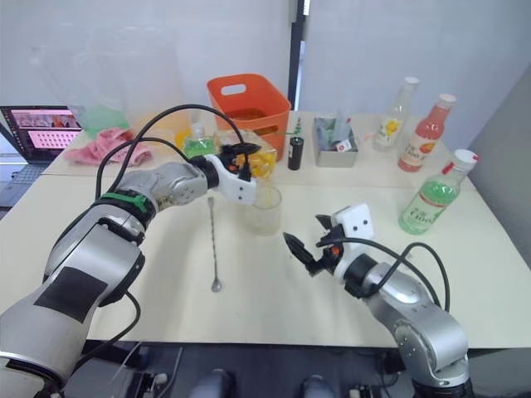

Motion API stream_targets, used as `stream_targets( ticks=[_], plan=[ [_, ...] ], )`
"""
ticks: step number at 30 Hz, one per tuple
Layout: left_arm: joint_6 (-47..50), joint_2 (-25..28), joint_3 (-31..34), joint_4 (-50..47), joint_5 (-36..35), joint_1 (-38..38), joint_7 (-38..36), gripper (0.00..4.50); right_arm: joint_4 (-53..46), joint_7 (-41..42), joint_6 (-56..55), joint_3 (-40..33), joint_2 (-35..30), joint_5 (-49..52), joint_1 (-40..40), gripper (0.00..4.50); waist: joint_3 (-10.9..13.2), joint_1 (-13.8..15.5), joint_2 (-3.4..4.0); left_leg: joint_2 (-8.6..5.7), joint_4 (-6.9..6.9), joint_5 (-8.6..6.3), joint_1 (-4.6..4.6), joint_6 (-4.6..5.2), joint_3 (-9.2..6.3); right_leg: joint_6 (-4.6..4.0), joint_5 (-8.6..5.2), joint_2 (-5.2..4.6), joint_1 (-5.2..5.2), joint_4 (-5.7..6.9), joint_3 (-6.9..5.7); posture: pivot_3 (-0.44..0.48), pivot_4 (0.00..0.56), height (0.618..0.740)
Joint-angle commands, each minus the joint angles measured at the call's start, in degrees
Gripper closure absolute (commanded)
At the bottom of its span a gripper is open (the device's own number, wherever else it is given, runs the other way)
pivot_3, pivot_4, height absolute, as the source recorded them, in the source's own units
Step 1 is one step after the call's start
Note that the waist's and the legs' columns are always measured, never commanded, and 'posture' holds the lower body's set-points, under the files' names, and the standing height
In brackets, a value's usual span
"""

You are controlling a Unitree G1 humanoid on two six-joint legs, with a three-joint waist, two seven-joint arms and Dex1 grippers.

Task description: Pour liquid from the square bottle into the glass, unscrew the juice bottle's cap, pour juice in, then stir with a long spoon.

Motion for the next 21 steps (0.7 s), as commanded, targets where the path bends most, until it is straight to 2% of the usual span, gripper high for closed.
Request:
stream_targets(
  ticks=[1, 21],
  plan=[
    [0.15, 0.42, 0.86, -2.01, -0.72, -5.02, 3.82, 1.69, -2.48, -0.05, -0.2, -1.22, 0.21, 0.89, -0.51, 0.0, 0.0, 0.0, 0.0, 0.0, 0.0, 0.0, 0.0, 0.0, 0.0, 0.0, 0.0, 0.0, 0.0, 0.0, 0.0, 0.0, 0.15, 0.739],
    [0.49, 0.17, 0.93, -1.69, -0.66, -5.13, 3.5, 1.69, -2.86, -0.41, -0.3, -1.38, 0.32, 0.86, -0.13, 0.0, 0.0, -0.01, 0.0, 0.0, 0.0, 0.0, 0.0, 0.0, 0.0, 0.0, 0.0, 0.0, 0.0, 0.01, 0.0, 0.0, 0.15, 0.739]
  ],
)
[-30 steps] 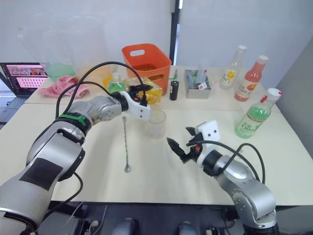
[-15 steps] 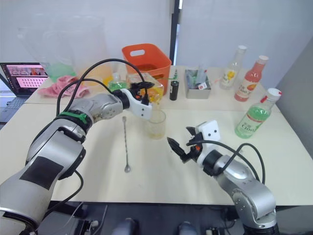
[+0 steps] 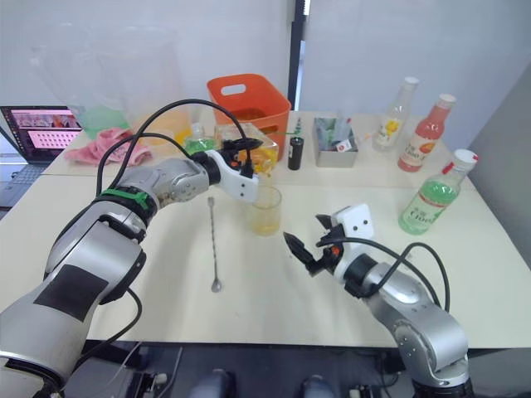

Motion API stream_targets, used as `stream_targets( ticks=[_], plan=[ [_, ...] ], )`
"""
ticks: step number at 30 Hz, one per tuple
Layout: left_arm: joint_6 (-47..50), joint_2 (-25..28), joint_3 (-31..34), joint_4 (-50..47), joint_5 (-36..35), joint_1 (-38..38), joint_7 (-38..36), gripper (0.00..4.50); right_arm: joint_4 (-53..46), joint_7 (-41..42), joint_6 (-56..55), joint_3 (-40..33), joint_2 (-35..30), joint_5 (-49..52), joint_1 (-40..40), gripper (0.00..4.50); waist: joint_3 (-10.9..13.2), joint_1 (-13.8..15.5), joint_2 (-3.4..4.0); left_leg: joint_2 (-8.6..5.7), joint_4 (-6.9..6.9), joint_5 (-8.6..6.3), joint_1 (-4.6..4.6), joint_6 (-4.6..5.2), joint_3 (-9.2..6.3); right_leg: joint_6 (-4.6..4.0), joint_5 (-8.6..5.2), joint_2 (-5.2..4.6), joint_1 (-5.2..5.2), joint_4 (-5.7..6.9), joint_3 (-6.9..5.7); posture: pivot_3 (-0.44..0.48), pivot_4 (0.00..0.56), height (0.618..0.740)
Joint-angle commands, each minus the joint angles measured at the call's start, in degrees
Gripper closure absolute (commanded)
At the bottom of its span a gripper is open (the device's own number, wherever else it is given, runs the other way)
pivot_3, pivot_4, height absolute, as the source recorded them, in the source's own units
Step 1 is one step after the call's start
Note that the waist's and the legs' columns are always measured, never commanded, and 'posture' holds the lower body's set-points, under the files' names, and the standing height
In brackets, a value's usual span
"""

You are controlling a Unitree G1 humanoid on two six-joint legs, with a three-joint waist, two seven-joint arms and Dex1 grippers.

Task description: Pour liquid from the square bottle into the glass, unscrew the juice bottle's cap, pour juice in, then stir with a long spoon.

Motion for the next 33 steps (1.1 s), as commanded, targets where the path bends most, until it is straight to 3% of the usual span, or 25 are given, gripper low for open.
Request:
stream_targets(
  ticks=[1, 8, 21, 33],
  plan=[
    [0.2, 0.31, 1.06, -1.74, -1.25, -4.33, 2.65, 1.69, -2.76, -0.18, -0.3, -1.4, 0.26, 0.89, -0.1, 0.0, 0.0, 0.0, 0.0, 0.0, 0.0, 0.0, 0.0, 0.0, 0.0, 0.0, 0.0, 0.0, 0.0, 0.0, 0.0, 0.0, 0.15, 0.739],
    [0.44, -0.09, 2.11, -1.48, -2.56, -4.02, 1.17, 1.69, -2.9, -0.38, -0.25, -1.49, 0.19, 0.98, 0.12, 0.0, 0.0, 0.01, 0.0, 0.0, 0.0, 0.0, 0.0, 0.0, 0.0, 0.0, 0.0, 0.0, 0.0, 0.0, 0.0, 0.0, 0.15, 0.739],
    [0.52, -0.76, 8.93, -1.1, -12.28, -0.56, -13.07, 1.69, -2.64, -0.22, -0.35, -1.74, -0.01, 0.97, 0.15, 0.0, 0.0, -0.15, 0.0, 0.0, 0.01, 0.0, 0.0, 0.0, 0.0, 0.0, 0.0, 0.0, 0.0, 0.02, 0.0, 0.0, 0.15, 0.739],
    [7.16, -2.61, 23.71, -1.77, -29.53, 1.58, -32.51, 1.69, -1.96, 0.31, -0.6, -1.72, -0.13, 0.78, -0.16, 0.0, 0.0, -0.19, 0.0, -0.01, 0.03, 0.01, 0.0, -0.01, -0.01, 0.0, 0.0, 0.0, 0.0, 0.04, 0.0, 0.0, 0.15, 0.739]
  ],
)
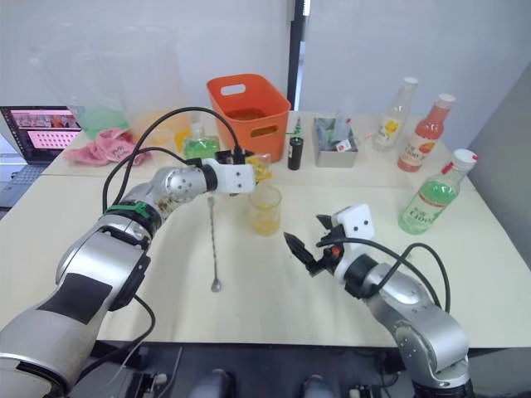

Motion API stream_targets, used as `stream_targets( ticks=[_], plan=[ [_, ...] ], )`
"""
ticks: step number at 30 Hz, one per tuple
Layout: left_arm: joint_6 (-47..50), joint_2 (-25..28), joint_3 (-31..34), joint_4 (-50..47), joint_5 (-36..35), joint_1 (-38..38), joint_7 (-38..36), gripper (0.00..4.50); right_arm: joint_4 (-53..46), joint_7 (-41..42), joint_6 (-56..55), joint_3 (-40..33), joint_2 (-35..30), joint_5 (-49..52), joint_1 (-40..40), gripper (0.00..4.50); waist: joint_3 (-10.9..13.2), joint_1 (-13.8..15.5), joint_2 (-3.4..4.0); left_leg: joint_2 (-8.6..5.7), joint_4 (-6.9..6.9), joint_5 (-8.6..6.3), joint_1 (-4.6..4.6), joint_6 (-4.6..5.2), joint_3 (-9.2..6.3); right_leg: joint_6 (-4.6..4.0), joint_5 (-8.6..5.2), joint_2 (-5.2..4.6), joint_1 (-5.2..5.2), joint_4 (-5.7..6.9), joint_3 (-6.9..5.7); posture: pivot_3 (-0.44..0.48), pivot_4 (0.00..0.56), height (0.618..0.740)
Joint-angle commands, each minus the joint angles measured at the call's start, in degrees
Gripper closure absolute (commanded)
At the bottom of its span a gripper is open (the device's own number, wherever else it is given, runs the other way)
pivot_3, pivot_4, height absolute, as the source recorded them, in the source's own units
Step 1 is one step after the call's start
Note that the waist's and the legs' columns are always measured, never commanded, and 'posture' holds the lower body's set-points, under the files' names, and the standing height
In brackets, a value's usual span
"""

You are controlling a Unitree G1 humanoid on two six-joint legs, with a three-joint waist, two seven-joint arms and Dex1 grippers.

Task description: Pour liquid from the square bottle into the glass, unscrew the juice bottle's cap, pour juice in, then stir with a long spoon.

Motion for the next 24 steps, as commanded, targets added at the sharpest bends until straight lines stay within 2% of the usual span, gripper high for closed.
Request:
stream_targets(
  ticks=[1, 8, 12, 15, 21, 24],
  plan=[
    [2.05, 0.19, 7.38, -3.24, -8.63, -3.11, -4.52, 1.69, -1.69, 0.53, -0.63, -1.61, -0.14, 0.71, -0.49, 0.0, 0.0, -0.06, 0.0, 0.0, 0.0, 0.0, 0.0, 0.0, -0.01, 0.0, 0.0, 0.0, 0.0, 0.0, 0.0, 0.0, 0.15, 0.739],
    [12.59, 3.19, 19.31, -5.96, -21.94, -3.62, -17.11, 1.69, -0.54, 1.78, -0.47, -2.43, -0.7, 1.15, -2.02, 0.0, 0.0, -1.03, 0.0, 0.0, 0.0, 0.01, 0.0, 0.0, -0.02, 0.0, 0.0, 0.0, 0.0, 0.03, 0.0, 0.0, 0.15, 0.739],
    [20.09, 6.4, 23.64, -9.29, -26.82, -2.27, -20.15, 1.69, 0.33, 3.41, -0.13, -3.53, -1.72, 1.83, -3.07, 0.0, 0.0, -1.24, 0.0, 0.0, 0.0, 0.01, 0.0, -0.01, -0.05, 0.0, 0.0, 0.0, 0.0, 0.06, 0.0, 0.0, 0.15, 0.739],
    [27.52, 8.81, 25.87, -15.6, -30.1, 0.87, -21.35, 1.69, 1.46, 5.46, -0.24, -4.66, -3.47, 2.56, -3.58, 0.0, 0.0, -1.44, 0.0, 0.0, 0.0, 0.01, 0.01, -0.01, -0.04, -0.01, 0.0, 0.0, 0.0, 0.06, 0.0, 0.0, 0.15, 0.739],
    [50.34, 11.95, 29.36, -47.24, -36.59, 16.59, -18.11, 1.69, 4.41, 11.64, -1.34, -8.2, -7.12, 5.38, -4.38, 0.0, 0.0, -1.47, 0.01, 0.0, 0.01, 0.04, 0.03, -0.05, -0.07, -0.02, 0.01, 0.0, 0.02, 0.11, 0.08, 0.0, 0.15, 0.739],
    [64.25, 12.79, 33.54, -66.76, -40.17, 26.3, -12.36, 1.69, 6.9, 18.43, -2.2, -9.76, -10.72, 6.73, -4.38, 0.0, 0.0, -1.19, 0.0, 0.0, 0.03, 0.06, 0.01, -0.08, -0.12, -0.02, 0.01, 0.01, 0.04, 0.09, 0.09, 0.0, 0.15, 0.739]
  ],
)
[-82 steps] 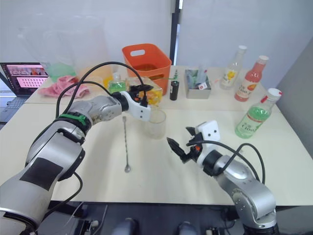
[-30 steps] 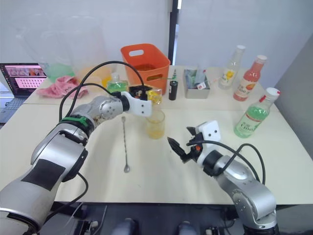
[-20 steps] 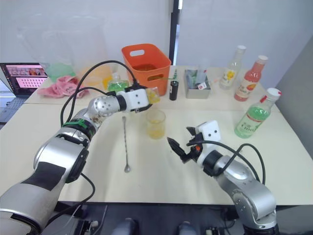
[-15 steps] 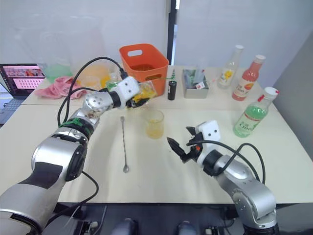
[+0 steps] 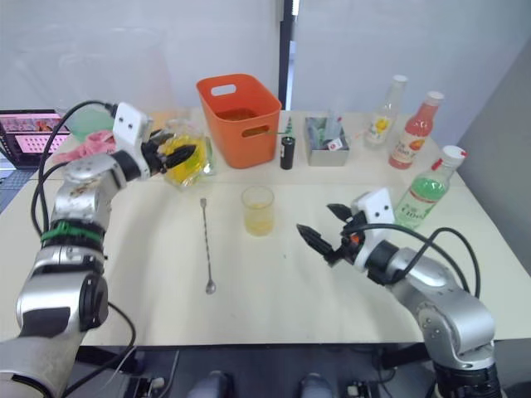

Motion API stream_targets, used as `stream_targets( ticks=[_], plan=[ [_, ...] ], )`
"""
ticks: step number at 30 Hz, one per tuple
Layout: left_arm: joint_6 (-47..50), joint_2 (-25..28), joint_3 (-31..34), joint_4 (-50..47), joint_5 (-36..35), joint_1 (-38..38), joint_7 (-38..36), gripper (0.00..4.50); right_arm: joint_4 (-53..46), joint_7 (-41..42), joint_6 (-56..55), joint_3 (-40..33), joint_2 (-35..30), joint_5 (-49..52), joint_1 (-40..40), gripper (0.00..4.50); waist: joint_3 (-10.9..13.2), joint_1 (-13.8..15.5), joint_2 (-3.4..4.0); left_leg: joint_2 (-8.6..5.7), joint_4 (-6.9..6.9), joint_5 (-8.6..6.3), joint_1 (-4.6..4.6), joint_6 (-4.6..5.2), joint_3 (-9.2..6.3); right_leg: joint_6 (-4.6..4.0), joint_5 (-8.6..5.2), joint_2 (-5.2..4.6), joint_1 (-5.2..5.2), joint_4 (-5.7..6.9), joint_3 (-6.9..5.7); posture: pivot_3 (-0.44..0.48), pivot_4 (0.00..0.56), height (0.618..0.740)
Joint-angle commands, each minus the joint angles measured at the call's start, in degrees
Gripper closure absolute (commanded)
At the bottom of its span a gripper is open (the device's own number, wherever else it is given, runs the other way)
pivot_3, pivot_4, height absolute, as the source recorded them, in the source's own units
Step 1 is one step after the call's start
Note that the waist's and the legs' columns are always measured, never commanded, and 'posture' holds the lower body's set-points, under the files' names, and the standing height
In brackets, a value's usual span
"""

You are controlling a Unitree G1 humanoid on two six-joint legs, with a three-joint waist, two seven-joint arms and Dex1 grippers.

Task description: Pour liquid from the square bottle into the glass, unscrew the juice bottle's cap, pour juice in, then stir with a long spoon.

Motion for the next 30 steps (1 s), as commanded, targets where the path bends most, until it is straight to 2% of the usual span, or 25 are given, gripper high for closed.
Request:
stream_targets(
  ticks=[1, 5, 13, 20, 30],
  plan=[
    [13.05, 1.52, 6.87, -24.73, -6.32, 4.67, 6.79, 1.69, 1.95, 7.71, -2.14, -3.05, -3.79, 2.71, -0.59, 0.0, 0.01, 0.09, -0.02, 0.0, 0.02, 0.0, 0.0, 0.0, 0.0, 0.0, 0.0, 0.0, 0.02, 0.0, 0.02, 0.0, 0.15, 0.739],
    [24.93, -0.1, 11.54, -41.1, -9.23, 14.48, 13.88, 1.69, 6.15, 16.16, -3.22, -2.93, -7.06, 4.44, -1.75, 0.0, 0.02, 0.16, -0.05, 0.0, 0.06, 0.0, 0.01, 0.0, -0.02, 0.02, 0.01, 0.02, 0.06, -0.03, 0.07, 0.0, 0.15, 0.739],
    [33.93, -5.73, 16.23, -56.22, -11.85, 25.1, 24.7, 1.69, 10.07, 23.6, -2.66, -1.75, -9.56, 5.7, -4.06, 0.0, 0.01, 0.5, -0.07, -0.01, 0.4, 0.0, 0.05, 0.0, -0.06, 0.02, 0.01, 0.03, 0.12, -0.09, 0.15, 0.0, 0.15, 0.739],
    [30.68, -9.84, 15.67, -55.92, -11.33, 31.27, 29.21, 1.69, 12.2, 25.59, -4.6, 0.08, -9.95, 2.65, -5.89, 0.0, 0.01, 0.88, -0.08, 0.0, 0.53, 0.0, 0.05, 0.01, -0.07, 0.02, 0.01, 0.08, 0.15, -0.07, 0.2, 0.0, 0.15, 0.739],
    [24.13, -12.15, 12.67, -48.83, -10.38, 33.45, 30.8, 1.69, 12.72, 26.89, -7.33, 0.32, -10.43, -0.97, -5.09, 0.0, -0.01, 1.57, -0.05, 0.0, 0.68, -0.01, 0.27, 0.02, -0.04, 0.01, 0.0, 0.11, 0.36, -0.03, 0.28, 0.0, 0.15, 0.739]
  ],
)
